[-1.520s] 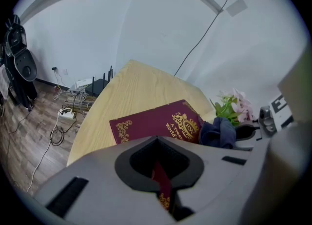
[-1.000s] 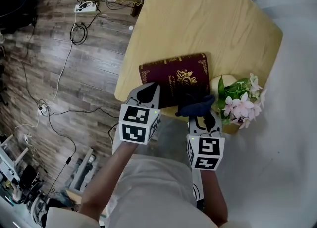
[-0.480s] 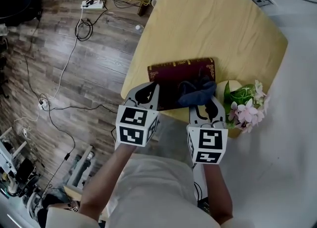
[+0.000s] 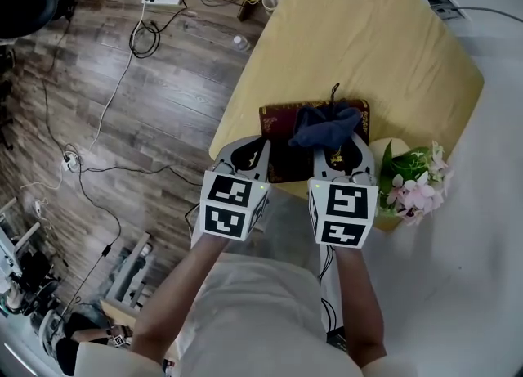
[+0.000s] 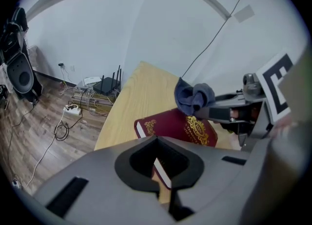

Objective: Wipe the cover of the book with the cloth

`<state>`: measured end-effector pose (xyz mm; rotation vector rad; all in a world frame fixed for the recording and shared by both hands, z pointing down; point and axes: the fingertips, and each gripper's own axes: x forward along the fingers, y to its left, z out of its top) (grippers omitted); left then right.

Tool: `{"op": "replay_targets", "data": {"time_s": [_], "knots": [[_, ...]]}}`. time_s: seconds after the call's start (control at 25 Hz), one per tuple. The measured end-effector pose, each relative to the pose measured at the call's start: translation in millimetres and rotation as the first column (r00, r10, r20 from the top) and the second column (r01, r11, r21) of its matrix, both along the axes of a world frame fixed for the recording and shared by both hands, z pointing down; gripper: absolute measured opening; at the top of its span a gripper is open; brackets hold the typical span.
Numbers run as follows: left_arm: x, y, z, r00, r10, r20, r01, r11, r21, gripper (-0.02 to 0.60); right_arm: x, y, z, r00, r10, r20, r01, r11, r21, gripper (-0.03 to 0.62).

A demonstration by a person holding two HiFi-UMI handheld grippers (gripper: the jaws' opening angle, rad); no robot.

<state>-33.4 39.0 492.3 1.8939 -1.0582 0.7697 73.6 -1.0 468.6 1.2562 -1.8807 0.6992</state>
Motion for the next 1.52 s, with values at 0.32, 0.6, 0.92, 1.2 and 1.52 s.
{"op": "replay_targets", "data": {"time_s": [0.32,0.6,0.92,1.2,1.52], "knots": [[-4,0,6,1.0,0.006,0.004,-0.006,1.0,0.017,0.008,-12,-4,24,0.995,-0.062,-0.075,0.062,0.998,0.001,0.149],[-4,0,7,1.0,-0.007,0.021,0.006,1.0,0.018,0.008,-10,13,23,0.995,-0.072,-0.062,0.071,0.997,-0.026,0.149],[-4,1,8,0.999,-0.032,0.013,0.032,0.999,0.011,0.008,-3,49,27,0.997,-0.064,-0.047,0.061,0.996,-0.067,0.149],[-5,2,8,0.998,-0.055,0.001,0.055,0.998,0.01,0.008,6,92,30,0.996,-0.08,-0.049,0.074,0.991,-0.113,0.149],[-4,2,8,0.998,-0.067,-0.003,0.067,0.998,0.014,0.008,14,117,30,0.996,-0.081,-0.048,0.073,0.987,-0.145,0.149]]}}
